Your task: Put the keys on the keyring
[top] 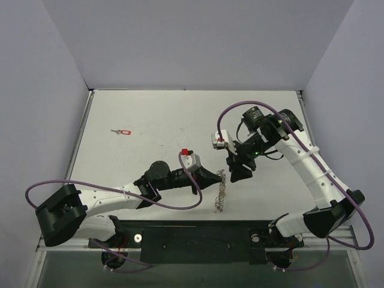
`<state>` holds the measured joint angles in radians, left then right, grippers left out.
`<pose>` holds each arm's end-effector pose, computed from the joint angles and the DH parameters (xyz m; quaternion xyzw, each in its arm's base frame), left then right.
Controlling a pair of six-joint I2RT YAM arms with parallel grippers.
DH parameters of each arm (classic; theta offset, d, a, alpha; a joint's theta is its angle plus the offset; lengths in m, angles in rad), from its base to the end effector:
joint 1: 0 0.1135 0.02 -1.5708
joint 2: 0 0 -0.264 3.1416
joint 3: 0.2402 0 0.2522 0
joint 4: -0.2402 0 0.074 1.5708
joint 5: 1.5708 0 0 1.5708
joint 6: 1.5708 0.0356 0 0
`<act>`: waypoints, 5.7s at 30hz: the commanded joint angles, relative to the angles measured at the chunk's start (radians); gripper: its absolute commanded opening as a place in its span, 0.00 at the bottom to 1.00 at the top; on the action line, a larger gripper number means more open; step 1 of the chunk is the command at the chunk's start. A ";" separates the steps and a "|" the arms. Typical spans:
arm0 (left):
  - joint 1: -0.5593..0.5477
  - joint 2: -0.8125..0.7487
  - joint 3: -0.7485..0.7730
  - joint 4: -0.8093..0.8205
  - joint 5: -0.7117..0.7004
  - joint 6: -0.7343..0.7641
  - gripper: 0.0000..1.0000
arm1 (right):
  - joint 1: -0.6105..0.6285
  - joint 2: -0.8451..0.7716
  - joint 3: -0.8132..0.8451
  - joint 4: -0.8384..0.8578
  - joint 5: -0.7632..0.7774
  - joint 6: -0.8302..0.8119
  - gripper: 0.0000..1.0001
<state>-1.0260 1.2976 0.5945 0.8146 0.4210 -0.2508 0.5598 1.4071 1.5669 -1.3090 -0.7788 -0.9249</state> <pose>0.1328 -0.2472 0.2669 0.3906 0.5447 -0.5462 0.5024 0.1985 0.1539 0.3815 -0.6701 0.6129 0.3299 0.2578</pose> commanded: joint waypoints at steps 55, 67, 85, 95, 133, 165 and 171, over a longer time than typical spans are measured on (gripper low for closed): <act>0.018 -0.011 0.125 0.830 -0.301 0.012 0.00 | -0.347 -0.269 -0.231 0.985 -0.585 1.258 0.33; 0.027 -0.017 0.114 0.830 -0.275 -0.018 0.00 | -0.351 -0.280 -0.263 0.987 -0.577 1.230 0.17; 0.112 -0.026 0.108 0.827 -0.113 -0.137 0.00 | -0.357 -0.281 -0.298 1.129 -0.591 1.423 0.00; 0.147 -0.020 0.133 0.825 -0.028 -0.171 0.00 | -0.330 -0.250 -0.389 1.339 -0.570 1.653 0.00; 0.199 -0.044 0.018 0.827 0.021 -0.261 0.00 | -0.397 -0.267 -0.331 1.312 -0.573 1.424 0.45; 0.161 0.003 -0.004 0.825 -0.004 -0.292 0.00 | -0.216 -0.148 -0.102 0.237 -0.422 -0.155 0.36; 0.142 0.035 0.025 0.825 -0.001 -0.291 0.00 | -0.195 -0.138 -0.117 0.293 -0.389 -0.078 0.37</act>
<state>-0.8711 1.3258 0.5526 1.2602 0.4168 -0.5297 0.3466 1.2575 1.4345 -1.0431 -1.1553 -1.0466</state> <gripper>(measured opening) 0.017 0.369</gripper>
